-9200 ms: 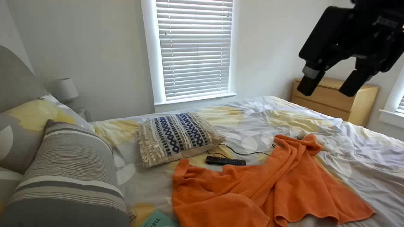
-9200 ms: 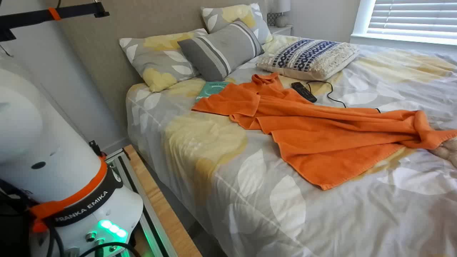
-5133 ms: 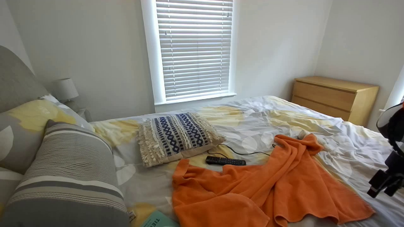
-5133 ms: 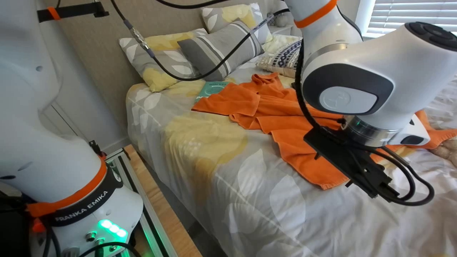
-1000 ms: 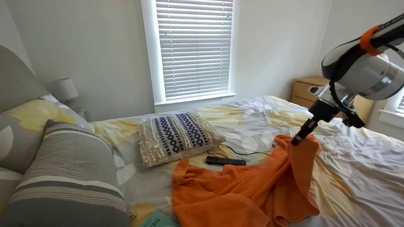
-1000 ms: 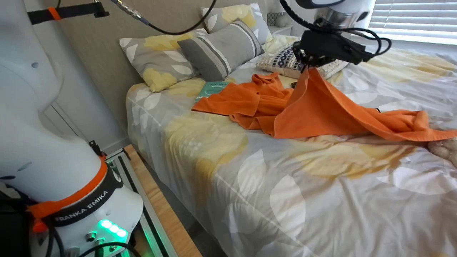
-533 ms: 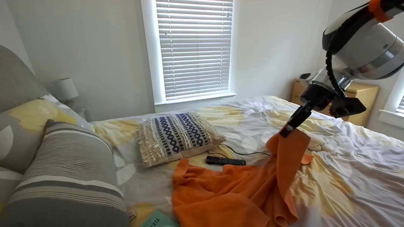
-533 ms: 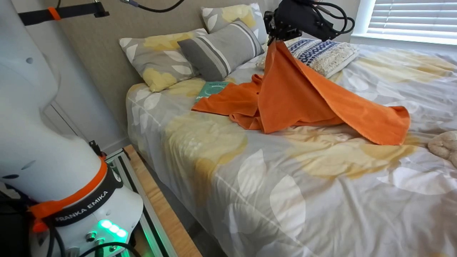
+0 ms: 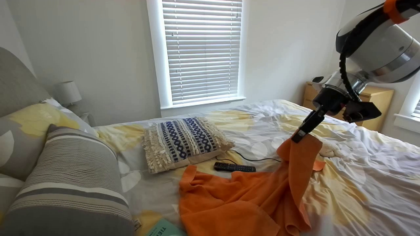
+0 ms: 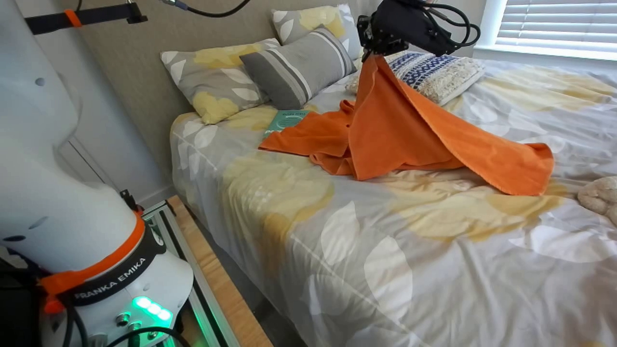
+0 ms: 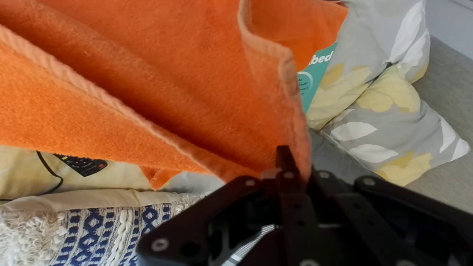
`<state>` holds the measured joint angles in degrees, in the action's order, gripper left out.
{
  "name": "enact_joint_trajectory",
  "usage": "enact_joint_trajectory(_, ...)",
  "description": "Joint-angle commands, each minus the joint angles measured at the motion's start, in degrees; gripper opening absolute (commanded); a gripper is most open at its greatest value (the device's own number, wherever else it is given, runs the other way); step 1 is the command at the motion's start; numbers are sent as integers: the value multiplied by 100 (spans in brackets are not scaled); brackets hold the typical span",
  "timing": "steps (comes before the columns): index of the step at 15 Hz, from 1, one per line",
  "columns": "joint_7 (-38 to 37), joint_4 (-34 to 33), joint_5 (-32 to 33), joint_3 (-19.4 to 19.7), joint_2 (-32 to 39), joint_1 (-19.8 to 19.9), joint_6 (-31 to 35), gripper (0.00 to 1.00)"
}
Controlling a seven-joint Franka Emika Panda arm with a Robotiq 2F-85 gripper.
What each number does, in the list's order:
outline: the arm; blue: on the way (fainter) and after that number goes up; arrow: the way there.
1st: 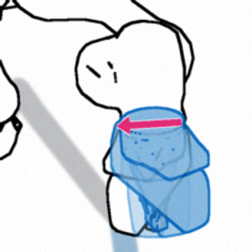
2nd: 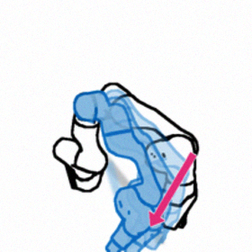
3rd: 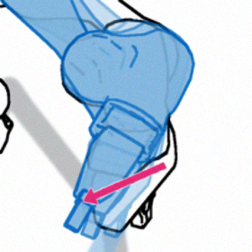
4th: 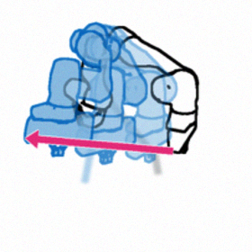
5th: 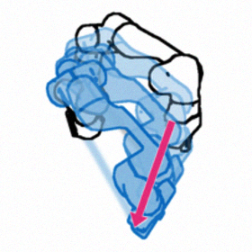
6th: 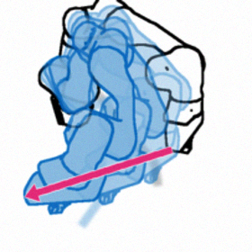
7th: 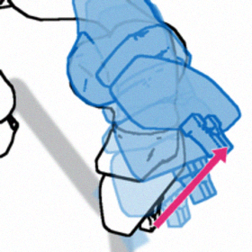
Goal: Fold the towel in half from right to left.
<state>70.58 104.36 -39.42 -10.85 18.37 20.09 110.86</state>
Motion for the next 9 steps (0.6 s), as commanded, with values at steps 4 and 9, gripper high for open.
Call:
enact_joint_trajectory(4,273,-316,-161,357,258,-617,-488,1)
enact_joint_trajectory(9,731,-694,-443,163,621,-1102,-1302,1)
